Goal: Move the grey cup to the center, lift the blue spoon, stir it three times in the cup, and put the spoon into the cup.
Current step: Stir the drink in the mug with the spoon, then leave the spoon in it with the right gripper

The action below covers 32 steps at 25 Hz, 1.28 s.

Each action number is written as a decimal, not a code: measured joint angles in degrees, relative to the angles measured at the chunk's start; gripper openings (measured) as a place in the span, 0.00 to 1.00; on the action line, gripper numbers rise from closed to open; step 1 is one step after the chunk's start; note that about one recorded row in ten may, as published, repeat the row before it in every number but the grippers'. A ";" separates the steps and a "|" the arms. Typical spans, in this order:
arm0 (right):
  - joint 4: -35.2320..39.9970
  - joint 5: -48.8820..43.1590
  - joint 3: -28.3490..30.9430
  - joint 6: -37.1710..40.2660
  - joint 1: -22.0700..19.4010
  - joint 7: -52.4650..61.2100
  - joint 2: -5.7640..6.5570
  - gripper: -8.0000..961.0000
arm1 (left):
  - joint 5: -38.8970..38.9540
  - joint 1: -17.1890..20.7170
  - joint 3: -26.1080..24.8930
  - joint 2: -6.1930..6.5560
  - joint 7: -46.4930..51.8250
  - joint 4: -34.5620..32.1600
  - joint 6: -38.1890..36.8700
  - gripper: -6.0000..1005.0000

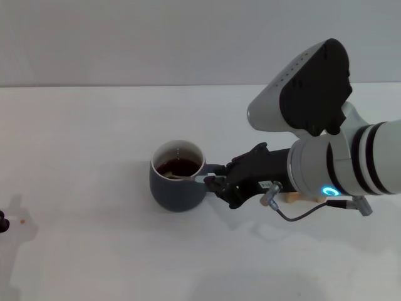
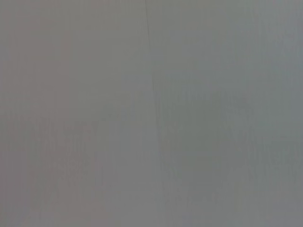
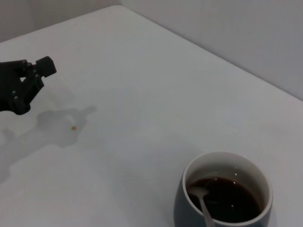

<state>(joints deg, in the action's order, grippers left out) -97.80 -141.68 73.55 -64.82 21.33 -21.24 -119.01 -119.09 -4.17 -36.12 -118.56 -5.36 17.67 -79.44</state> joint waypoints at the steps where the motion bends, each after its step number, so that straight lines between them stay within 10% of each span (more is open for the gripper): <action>1: 0.13 0.00 -0.16 0.04 0.28 0.07 -0.01 0.18 | 0.02 0.03 0.00 0.00 0.00 0.00 -0.06 0.00; 32: 3.98 -0.28 3.01 3.89 2.12 0.34 0.16 0.18 | -0.09 0.36 0.00 0.00 0.62 -0.29 -0.11 0.00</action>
<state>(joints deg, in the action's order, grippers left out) -93.82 -141.96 76.56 -60.93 23.45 -20.90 -118.84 -119.18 -3.81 -36.12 -118.56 -4.74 17.38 -79.55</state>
